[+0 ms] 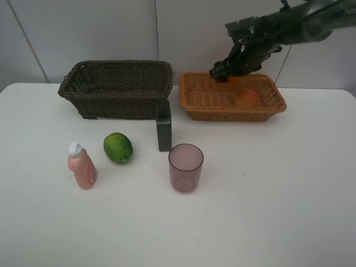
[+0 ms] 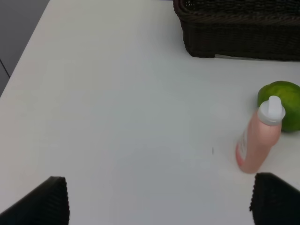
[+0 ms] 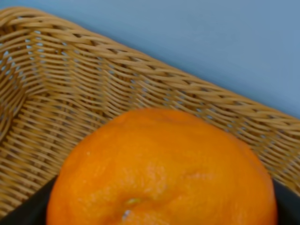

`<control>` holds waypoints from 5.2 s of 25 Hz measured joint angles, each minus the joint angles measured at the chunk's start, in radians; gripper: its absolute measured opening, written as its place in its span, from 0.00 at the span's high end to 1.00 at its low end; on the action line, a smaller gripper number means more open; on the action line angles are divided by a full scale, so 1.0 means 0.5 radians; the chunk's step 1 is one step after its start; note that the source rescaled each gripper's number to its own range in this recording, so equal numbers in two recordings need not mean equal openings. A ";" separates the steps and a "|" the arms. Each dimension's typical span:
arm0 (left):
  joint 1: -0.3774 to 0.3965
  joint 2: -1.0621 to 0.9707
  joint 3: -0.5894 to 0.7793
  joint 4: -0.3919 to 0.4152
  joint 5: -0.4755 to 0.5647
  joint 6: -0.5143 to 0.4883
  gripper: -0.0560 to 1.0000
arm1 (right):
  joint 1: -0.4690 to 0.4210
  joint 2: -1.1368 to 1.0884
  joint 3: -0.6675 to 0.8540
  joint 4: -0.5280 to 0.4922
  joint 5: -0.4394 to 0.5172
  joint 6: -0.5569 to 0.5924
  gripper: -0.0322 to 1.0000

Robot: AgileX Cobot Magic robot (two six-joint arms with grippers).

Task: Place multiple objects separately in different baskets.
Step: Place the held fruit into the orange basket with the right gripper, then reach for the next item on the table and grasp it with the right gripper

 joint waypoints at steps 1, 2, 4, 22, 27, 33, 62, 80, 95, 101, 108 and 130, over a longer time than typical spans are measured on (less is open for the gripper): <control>0.000 0.000 0.000 0.000 0.000 0.000 0.00 | 0.000 0.015 0.000 0.000 -0.011 0.000 0.35; 0.000 0.000 0.000 0.000 0.000 0.000 0.00 | 0.000 0.034 0.000 0.000 -0.025 0.000 0.35; 0.000 0.000 0.000 0.000 0.000 0.000 0.00 | 0.000 0.062 0.000 -0.002 -0.052 0.000 0.35; 0.000 0.000 0.000 0.000 0.000 0.000 0.00 | 0.000 0.085 -0.004 -0.017 -0.072 0.000 0.09; 0.000 0.000 0.000 0.000 0.000 0.000 0.00 | 0.000 0.085 -0.004 -0.017 -0.055 0.000 0.09; 0.000 0.000 0.000 0.000 0.000 0.000 0.00 | 0.000 0.083 -0.004 -0.017 0.010 0.000 0.09; 0.000 0.000 0.000 0.000 0.000 0.000 0.00 | 0.503 -0.519 -0.013 0.305 1.043 0.226 0.09; 0.000 0.000 0.000 0.000 0.000 0.000 0.00 | 0.920 -0.259 -0.336 0.425 1.057 0.613 0.08; 0.000 0.000 0.000 0.000 0.000 0.000 0.00 | 0.959 -0.170 -0.364 0.156 1.205 1.045 0.08; 0.000 0.000 0.000 0.000 0.000 0.000 0.00 | 0.972 -0.116 -0.366 0.140 1.191 1.104 0.08; 0.000 0.000 0.000 0.000 0.000 0.000 0.00 | 0.977 -0.019 -0.366 0.115 1.168 1.106 0.08; 0.000 0.000 0.000 0.000 0.000 0.000 0.00 | 0.977 0.167 -0.366 0.075 1.025 1.114 0.08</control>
